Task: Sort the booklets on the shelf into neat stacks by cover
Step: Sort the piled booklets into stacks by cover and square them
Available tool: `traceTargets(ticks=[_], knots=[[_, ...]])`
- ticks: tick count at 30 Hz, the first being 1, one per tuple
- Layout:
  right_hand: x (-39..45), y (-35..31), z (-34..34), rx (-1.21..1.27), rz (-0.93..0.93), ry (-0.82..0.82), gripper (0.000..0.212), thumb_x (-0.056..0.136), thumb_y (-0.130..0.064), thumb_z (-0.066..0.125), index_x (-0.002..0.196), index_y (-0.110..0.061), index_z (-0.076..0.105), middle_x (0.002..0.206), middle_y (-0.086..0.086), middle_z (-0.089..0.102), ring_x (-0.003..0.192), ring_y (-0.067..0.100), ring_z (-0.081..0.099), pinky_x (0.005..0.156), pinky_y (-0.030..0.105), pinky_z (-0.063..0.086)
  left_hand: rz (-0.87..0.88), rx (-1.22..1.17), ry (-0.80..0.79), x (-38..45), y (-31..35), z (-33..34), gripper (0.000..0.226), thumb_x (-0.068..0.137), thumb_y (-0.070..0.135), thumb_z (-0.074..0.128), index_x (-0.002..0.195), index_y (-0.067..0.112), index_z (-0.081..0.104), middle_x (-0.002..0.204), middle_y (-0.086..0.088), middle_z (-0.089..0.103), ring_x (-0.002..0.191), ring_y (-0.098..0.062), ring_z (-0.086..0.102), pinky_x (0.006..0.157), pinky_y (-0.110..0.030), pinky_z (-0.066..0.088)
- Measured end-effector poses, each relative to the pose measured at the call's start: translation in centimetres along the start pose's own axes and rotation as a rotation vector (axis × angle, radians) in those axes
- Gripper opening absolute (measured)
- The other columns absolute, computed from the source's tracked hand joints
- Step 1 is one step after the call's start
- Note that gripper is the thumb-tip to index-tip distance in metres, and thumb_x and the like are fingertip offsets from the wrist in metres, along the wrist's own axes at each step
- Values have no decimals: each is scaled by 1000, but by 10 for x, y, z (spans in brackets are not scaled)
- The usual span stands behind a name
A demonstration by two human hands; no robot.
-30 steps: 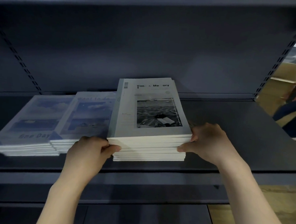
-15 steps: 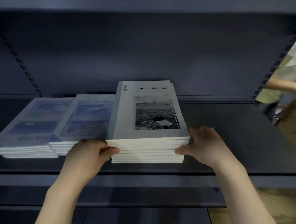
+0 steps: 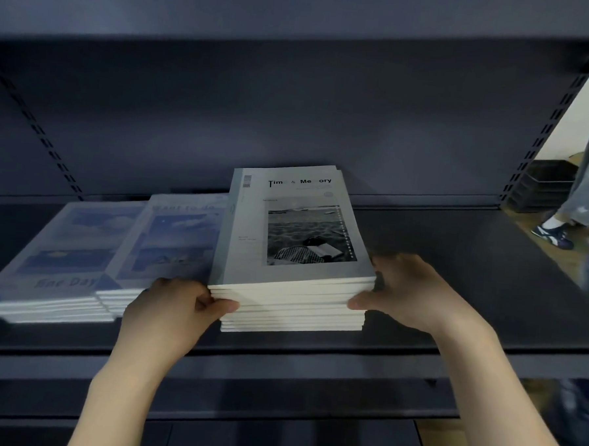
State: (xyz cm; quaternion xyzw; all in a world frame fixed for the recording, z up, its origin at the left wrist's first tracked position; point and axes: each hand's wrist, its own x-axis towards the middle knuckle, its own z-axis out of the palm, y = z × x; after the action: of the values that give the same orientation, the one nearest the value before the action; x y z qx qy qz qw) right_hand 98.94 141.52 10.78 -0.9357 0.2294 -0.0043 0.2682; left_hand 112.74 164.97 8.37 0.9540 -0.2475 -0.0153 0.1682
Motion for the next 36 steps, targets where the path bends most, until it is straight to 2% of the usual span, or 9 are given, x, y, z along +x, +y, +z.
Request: traceTargets(ticks=[7, 10, 12, 15, 18, 21, 26, 30, 36], knots=[[-2, 0, -2, -34, -27, 0, 35, 75, -33, 72, 107, -27, 60, 93, -14, 61, 88, 11, 58, 82, 31, 48, -30, 56, -126, 2, 6, -9, 38, 69, 68, 60, 66, 30, 57, 79, 13, 59, 85, -13, 56, 70, -26, 47], [0, 9, -10, 27, 38, -133, 47, 84, -20, 63, 128, -30, 51, 124, -13, 54, 110, 11, 52, 88, 24, 43, -12, 41, -222, -1, 2, -31, 23, 78, 55, 61, 74, 32, 59, 84, 13, 62, 80, -9, 59, 76, -25, 49], [4, 12, -19, -51, 86, -171, 49, 89, -11, 50, 136, -26, 46, 136, -6, 47, 120, 16, 48, 92, 25, 42, -3, 106, -172, 5, 0, -50, 24, 88, 43, 52, 71, 29, 59, 84, 5, 65, 74, -13, 58, 71, -27, 48], [13, 4, -29, -116, 67, -53, 29, 87, -3, 36, 102, -8, 60, 96, 8, 62, 87, 22, 57, 69, 28, 42, -30, 228, -3, 27, 5, -70, 34, 94, 40, 38, 72, 22, 57, 83, -5, 62, 74, -22, 55, 65, -29, 41], [30, -17, -31, -139, 1, 141, 26, 93, -17, 41, 69, -10, 48, 69, 3, 50, 66, 18, 49, 53, 25, 32, 87, 187, 175, 58, 22, -65, 38, 93, 44, 38, 80, 17, 62, 99, -15, 66, 93, -35, 58, 73, -35, 42], [66, -32, -23, -227, -88, 241, 35, 97, -36, 41, 103, -7, 59, 100, 11, 61, 97, 27, 57, 77, 32, 47, 200, 109, 283, 92, 42, -46, 46, 90, 52, 41, 102, 13, 61, 111, -14, 64, 106, -37, 55, 82, -39, 45], [117, -47, -9, -419, -57, 188, 56, 99, -44, 27, 135, -3, 37, 142, 20, 34, 132, 34, 30, 108, 42, 28, 62, 144, -20, 151, 47, -7, 75, 88, 68, 19, 142, 17, 31, 147, -12, 35, 132, -36, 35, 106, -46, 32], [134, -42, -5, -430, 14, 147, 60, 98, -48, 21, 139, -6, 33, 148, 21, 24, 135, 35, 23, 111, 47, 22, 55, 128, -137, 164, 44, 13, 76, 86, 69, 8, 148, 25, 16, 155, -2, 18, 137, -33, 27, 110, -50, 24], [139, -25, 5, -250, 33, 149, 56, 98, -42, 23, 139, -5, 30, 143, 18, 31, 130, 33, 32, 105, 44, 29, 36, 53, -51, 163, 46, 20, 87, 81, 79, 14, 146, 22, 22, 149, -6, 33, 133, -32, 34, 107, -49, 30]])
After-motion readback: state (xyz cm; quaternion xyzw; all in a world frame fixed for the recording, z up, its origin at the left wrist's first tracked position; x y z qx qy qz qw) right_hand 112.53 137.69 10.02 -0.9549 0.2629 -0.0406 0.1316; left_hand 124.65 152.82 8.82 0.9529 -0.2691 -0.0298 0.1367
